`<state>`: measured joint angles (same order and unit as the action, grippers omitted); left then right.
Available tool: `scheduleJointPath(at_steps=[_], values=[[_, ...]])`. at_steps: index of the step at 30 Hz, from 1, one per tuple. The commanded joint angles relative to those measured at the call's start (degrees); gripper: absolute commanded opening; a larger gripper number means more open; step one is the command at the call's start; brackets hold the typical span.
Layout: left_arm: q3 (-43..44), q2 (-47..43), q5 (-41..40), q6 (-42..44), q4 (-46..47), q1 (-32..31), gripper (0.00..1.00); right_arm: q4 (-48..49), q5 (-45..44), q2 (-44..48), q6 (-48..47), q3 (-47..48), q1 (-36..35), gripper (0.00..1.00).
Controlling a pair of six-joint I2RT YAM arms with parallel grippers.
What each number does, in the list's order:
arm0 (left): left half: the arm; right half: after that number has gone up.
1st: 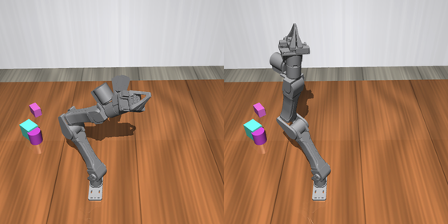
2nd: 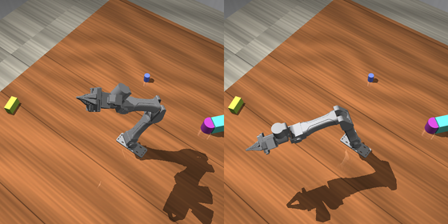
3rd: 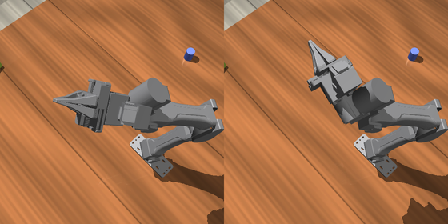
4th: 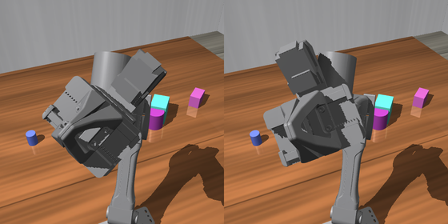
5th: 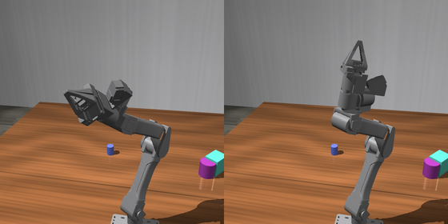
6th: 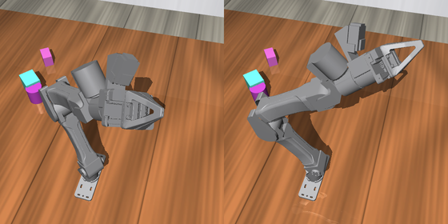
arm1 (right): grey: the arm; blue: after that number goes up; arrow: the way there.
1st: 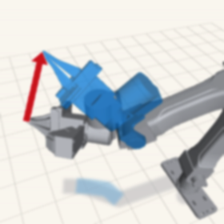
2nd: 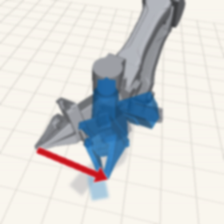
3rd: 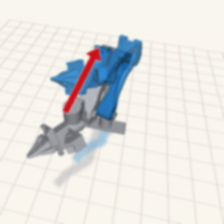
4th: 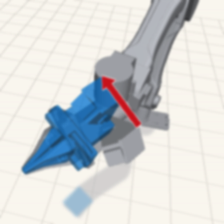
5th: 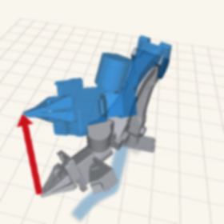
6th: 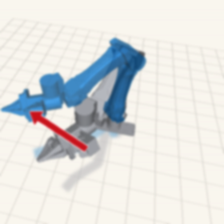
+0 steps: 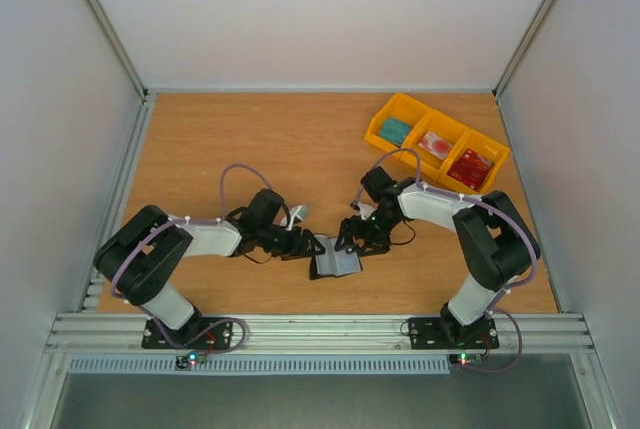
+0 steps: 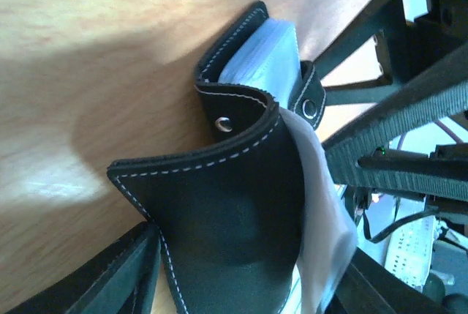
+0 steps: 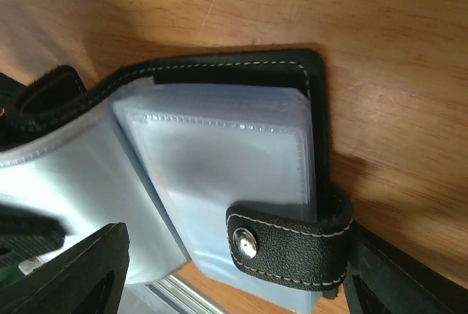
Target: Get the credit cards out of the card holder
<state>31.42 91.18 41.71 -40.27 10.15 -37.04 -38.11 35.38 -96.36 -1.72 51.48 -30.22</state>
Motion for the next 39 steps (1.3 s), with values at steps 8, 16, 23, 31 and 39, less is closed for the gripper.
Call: scheduleJointPath(at_steps=[8, 16, 23, 31, 39], values=[[4.03, 2.52, -0.04, 3.56, 6.53, -2.34, 0.40, 3.90, -2.43, -0.18, 0.47, -2.16, -0.58, 0.78], [2.62, 0.79, -3.61, 5.08, 11.13, -3.31, 0.00, 2.93, -2.74, 2.97, -0.02, -2.35, -0.14, 0.77], [0.60, -8.69, 1.01, 14.05, 10.51, -3.31, 0.00, 2.32, 2.14, 13.74, -1.67, -4.35, 7.35, 0.80], [2.52, -20.46, 8.65, 52.49, 0.03, -3.26, 0.00, 8.64, 9.34, 33.77, -7.77, -3.62, 10.70, 0.90], [7.83, -32.34, 11.60, 68.18, -5.70, 0.23, 0.00, 14.51, 12.39, 49.29, -17.80, -2.90, 12.16, 0.98]])
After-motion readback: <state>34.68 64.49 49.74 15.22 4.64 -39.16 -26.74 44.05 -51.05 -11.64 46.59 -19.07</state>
